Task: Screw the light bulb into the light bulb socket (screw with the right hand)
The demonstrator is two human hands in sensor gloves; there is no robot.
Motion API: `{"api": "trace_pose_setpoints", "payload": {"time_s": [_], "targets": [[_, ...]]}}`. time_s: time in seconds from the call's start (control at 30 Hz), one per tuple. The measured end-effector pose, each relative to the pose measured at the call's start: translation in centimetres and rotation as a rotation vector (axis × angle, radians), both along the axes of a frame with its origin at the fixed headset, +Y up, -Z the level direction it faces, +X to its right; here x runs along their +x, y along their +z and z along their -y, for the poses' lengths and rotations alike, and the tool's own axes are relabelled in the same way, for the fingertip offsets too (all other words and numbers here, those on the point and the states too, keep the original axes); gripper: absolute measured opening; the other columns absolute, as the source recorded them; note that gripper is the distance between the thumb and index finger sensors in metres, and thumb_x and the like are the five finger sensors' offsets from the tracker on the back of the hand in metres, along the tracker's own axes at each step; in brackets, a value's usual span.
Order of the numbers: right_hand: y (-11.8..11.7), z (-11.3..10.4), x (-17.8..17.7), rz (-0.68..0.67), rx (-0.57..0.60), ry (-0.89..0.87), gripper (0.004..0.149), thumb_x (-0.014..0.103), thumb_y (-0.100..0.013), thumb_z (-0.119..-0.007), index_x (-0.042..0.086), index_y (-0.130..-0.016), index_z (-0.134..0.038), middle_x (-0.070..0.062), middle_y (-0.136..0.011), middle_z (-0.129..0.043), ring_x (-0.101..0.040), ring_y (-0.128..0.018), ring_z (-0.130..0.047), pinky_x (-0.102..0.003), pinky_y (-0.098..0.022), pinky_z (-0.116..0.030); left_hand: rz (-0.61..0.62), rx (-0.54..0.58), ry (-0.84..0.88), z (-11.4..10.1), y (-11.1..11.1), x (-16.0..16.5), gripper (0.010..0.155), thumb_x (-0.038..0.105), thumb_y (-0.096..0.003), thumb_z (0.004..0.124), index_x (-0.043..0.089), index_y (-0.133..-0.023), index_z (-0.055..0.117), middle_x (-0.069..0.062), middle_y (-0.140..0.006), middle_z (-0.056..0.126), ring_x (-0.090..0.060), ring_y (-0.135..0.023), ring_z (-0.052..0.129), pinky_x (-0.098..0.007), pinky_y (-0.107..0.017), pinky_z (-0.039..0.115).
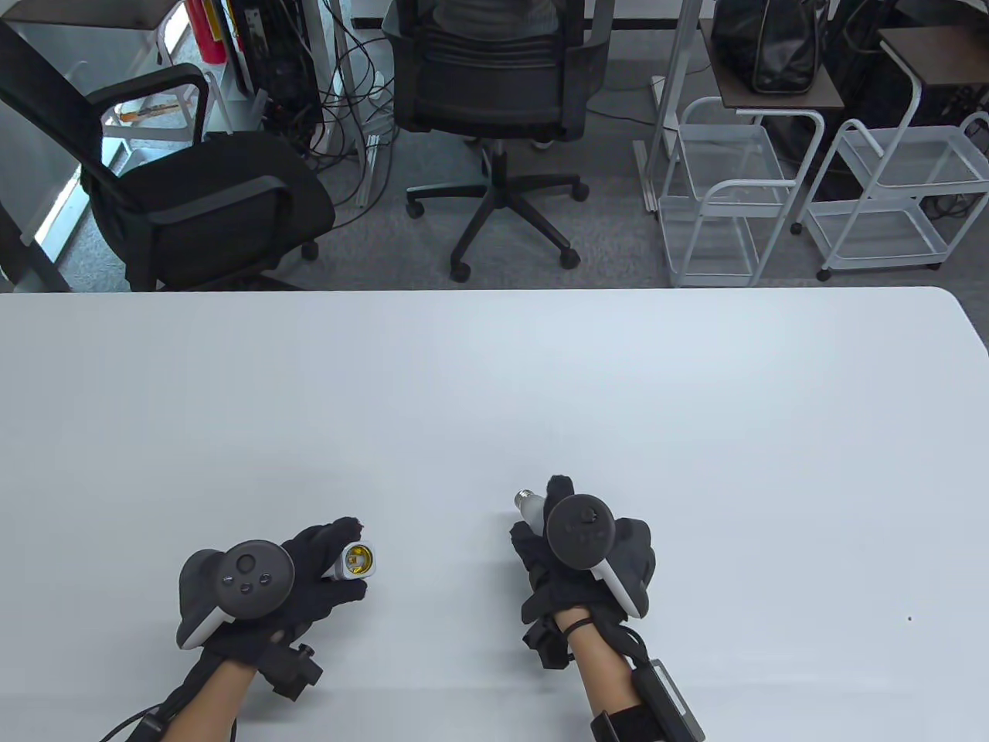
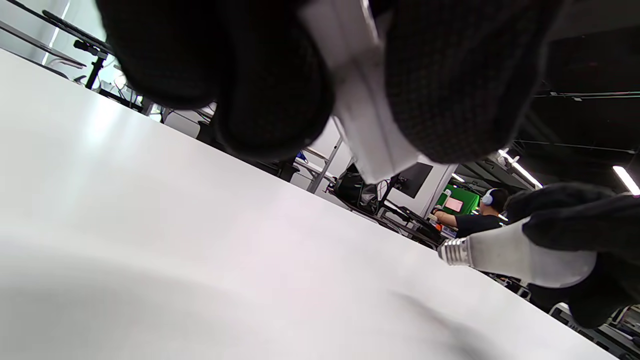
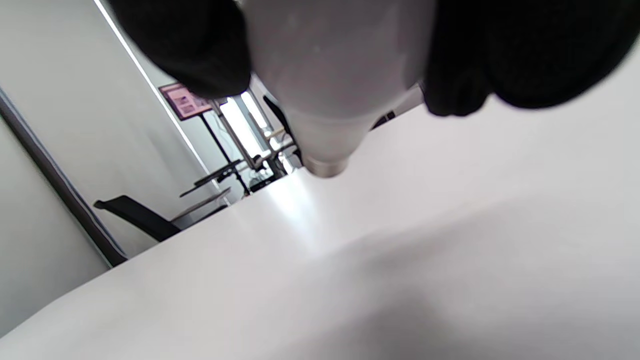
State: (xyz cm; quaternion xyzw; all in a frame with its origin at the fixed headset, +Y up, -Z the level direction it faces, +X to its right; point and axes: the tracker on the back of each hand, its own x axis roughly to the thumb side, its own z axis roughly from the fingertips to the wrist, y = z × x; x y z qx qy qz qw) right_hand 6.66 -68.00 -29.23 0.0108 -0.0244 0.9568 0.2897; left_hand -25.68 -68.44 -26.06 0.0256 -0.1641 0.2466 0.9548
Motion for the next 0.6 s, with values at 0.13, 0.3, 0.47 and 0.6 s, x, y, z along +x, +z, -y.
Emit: {"api": "trace_pose_setpoints", "payload": {"time_s": [0.13, 0.3, 0.47, 0.6], "targets": [[0.3, -0.2, -1.0, -0.017, 0.095, -0.052, 0.061, 0.03, -0.056, -0.076, 0.001, -0.1, -0.045, -0.047, -0.083, -0.056, -0.051, -0.05, -0.082, -0.056, -0.029, -0.076, -0.012, 0.006, -0.035, 0.1, 0.0, 0.0, 0.072, 0.04, -0.0421, 0.096, 0.017, -0.104, 0.066, -0.02, -0.096, 0.083, -0.017, -0.056, 0.097, -0.049, -0.058, 0.077], [1.4, 0.4, -1.4, -0.082, 0.155, -0.073, 0.061, 0.031, -0.056, -0.075, 0.001, -0.1, -0.046, -0.046, -0.083, -0.057, -0.05, -0.051, -0.083, -0.056, -0.03, -0.076, -0.018, 0.02, -0.051, 0.1, 0.0, 0.1, 0.073, 0.039, -0.0417, 0.096, 0.019, -0.104, 0.065, -0.018, -0.095, 0.082, -0.016, -0.054, 0.096, -0.049, -0.059, 0.076], [2.2, 0.0, -1.2, -0.143, 0.195, -0.137, 0.061, 0.031, -0.055, -0.075, -0.001, -0.099, -0.047, -0.047, -0.081, -0.058, -0.049, -0.049, -0.084, -0.056, -0.028, -0.077, -0.02, 0.04, -0.096, 0.1, 0.1, 0.5, 0.073, 0.039, -0.0412, 0.097, 0.018, -0.104, 0.066, -0.019, -0.095, 0.082, -0.016, -0.054, 0.095, -0.049, -0.059, 0.076], [2.8, -0.2, -1.6, -0.23, 0.196, -0.22, 0.061, 0.03, -0.056, -0.075, -0.002, -0.099, -0.047, -0.047, -0.081, -0.058, -0.05, -0.049, -0.084, -0.056, -0.028, -0.077, -0.022, 0.03, -0.128, 0.4, 0.1, 0.9, 0.073, 0.038, -0.0409, 0.097, 0.018, -0.103, 0.066, -0.019, -0.094, 0.083, -0.016, -0.054, 0.095, -0.05, -0.058, 0.076]]}}
